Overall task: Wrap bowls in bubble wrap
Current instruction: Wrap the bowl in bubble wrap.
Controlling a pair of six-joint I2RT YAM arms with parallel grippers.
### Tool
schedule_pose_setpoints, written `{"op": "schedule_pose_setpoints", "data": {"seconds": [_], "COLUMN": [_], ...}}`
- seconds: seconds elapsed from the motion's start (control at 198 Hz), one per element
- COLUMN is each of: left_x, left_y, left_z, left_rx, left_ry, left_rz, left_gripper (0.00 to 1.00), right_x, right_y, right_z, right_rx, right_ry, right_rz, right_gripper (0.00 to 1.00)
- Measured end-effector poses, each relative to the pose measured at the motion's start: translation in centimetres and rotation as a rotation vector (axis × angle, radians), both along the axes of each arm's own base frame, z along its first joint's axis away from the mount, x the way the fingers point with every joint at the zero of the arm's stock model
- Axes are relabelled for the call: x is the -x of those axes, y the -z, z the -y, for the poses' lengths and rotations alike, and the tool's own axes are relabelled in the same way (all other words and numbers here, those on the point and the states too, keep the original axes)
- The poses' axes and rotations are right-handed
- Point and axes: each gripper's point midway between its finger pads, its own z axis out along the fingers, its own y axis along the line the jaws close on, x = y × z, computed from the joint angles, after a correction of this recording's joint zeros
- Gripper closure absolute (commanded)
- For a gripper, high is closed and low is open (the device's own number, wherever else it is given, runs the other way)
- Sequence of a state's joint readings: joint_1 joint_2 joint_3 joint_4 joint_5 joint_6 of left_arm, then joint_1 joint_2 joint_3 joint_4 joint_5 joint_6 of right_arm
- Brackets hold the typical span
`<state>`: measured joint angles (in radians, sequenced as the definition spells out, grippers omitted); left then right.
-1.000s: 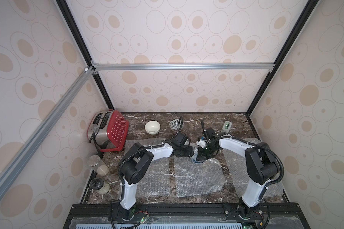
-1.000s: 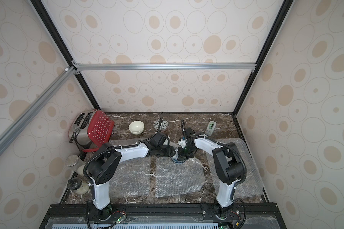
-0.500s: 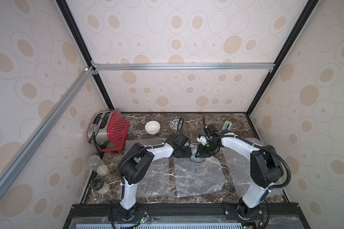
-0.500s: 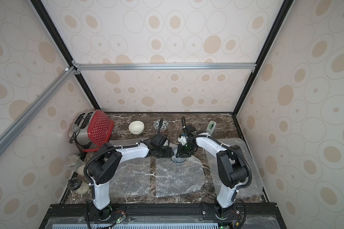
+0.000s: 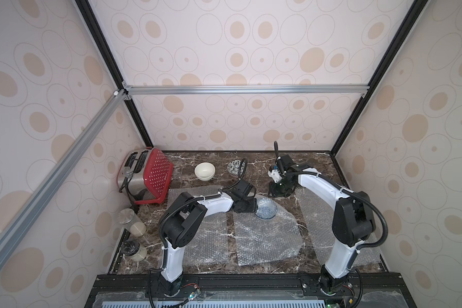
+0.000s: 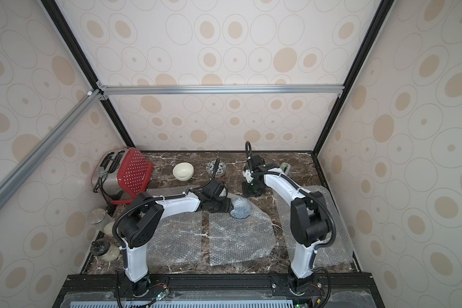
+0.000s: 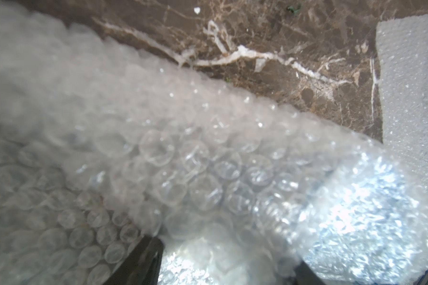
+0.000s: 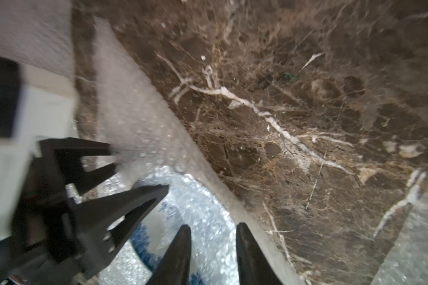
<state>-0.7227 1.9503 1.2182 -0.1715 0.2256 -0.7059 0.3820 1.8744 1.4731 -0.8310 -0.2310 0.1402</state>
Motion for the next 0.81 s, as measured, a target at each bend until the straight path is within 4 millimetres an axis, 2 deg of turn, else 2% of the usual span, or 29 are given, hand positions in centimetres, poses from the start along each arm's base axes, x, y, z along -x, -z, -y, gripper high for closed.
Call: {"op": "schedule_pose_setpoints", "data": {"seconds": [0.132,0.324,0.521,0.809], "left_x": [0.0,0.1,0.0,0.0], "left_y": [0.0,0.0,-0.2,-0.3], "left_z": [0.0,0.1,0.2,0.1], "left_rx": [0.0,-0.001,0.0,-0.005], "left_ry": [0.001,0.004,0.006,0.008], "left_rz": [0.0,0.001,0.002,0.001], "left_gripper": [0.37,0.37,0.37,0.37], "right_x": [0.6,0.6,0.9,1.4], "right_y": [2.4,2.6,4.1,4.7], "right_z": [0.2,0.1,0.0,0.3], "right_rx": [0.026,0.026,0.038,0.063], "right_ry": [-0.027,-0.048,-0.067,-0.087], "right_rz": [-0.055,-0.049,-0.072,-0.076], "right_gripper": [0.66,0.67,0.68,0.91]}}
